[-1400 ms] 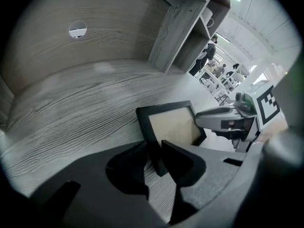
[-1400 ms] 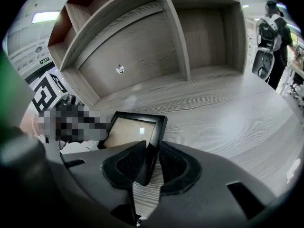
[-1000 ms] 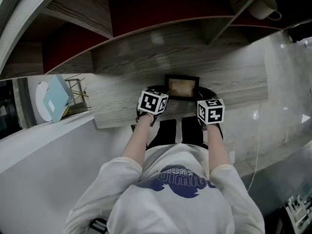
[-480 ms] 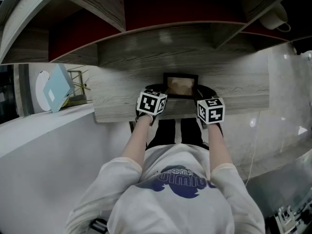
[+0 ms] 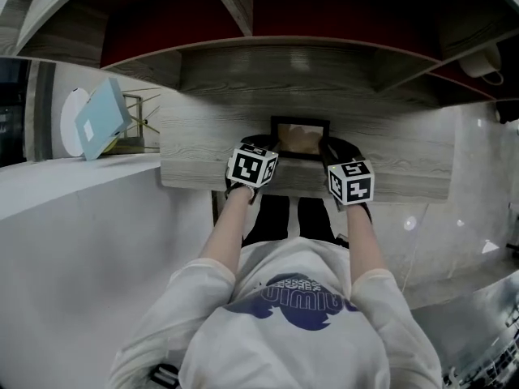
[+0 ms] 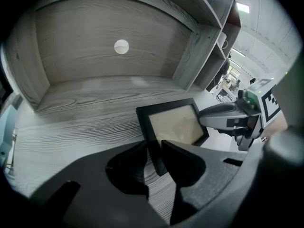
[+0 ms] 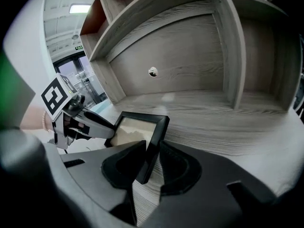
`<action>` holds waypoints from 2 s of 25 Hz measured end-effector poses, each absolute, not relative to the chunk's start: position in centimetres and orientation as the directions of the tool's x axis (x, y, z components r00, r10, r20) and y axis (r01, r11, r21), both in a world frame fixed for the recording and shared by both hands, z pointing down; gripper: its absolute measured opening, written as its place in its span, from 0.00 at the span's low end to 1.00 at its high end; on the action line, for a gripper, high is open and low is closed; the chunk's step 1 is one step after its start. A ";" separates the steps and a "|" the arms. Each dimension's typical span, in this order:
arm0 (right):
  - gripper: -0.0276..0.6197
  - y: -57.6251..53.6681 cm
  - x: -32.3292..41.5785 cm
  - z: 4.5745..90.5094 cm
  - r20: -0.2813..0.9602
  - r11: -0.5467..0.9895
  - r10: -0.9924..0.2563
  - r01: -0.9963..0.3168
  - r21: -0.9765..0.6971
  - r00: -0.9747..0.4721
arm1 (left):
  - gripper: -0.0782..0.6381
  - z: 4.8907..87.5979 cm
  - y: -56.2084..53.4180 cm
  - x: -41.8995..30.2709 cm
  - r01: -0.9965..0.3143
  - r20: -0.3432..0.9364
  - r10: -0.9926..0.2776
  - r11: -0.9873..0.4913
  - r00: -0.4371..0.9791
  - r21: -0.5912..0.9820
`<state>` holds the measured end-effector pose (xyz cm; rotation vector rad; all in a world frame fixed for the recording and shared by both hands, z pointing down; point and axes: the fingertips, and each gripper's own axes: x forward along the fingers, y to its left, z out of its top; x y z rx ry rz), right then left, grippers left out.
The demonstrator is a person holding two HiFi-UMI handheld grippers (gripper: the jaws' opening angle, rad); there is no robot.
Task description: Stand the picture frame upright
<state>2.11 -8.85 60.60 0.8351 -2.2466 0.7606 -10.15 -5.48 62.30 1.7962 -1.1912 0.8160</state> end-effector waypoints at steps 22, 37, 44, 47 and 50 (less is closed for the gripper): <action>0.13 -13.7 -6.6 59.9 0.646 0.741 -0.409 -0.648 -0.178 -0.645 | 0.22 61.5 -11.8 -19.6 -0.961 0.782 -0.559 -0.198 0.274 0.195; 0.12 -18.3 -6.4 59.7 0.576 0.701 -0.546 -0.708 -0.085 -0.609 | 0.22 61.3 -17.1 -19.4 -0.939 0.722 -0.616 -0.314 0.315 0.143; 0.10 -20.3 -6.6 58.9 0.542 0.705 -0.580 -0.708 -0.040 -0.609 | 0.21 60.9 -19.1 -19.8 -0.943 0.693 -0.659 -0.318 0.294 0.098; 0.11 -21.1 -6.7 59.0 0.526 0.709 -0.589 -0.704 -0.028 -0.613 | 0.21 61.0 -19.9 -19.9 -0.945 0.680 -0.676 -0.315 0.285 0.083; 0.11 -21.5 -6.6 59.0 0.514 0.715 -0.597 -0.699 -0.007 -0.616 | 0.21 60.7 -20.4 -19.7 -0.946 0.661 -0.695 -0.317 0.282 0.069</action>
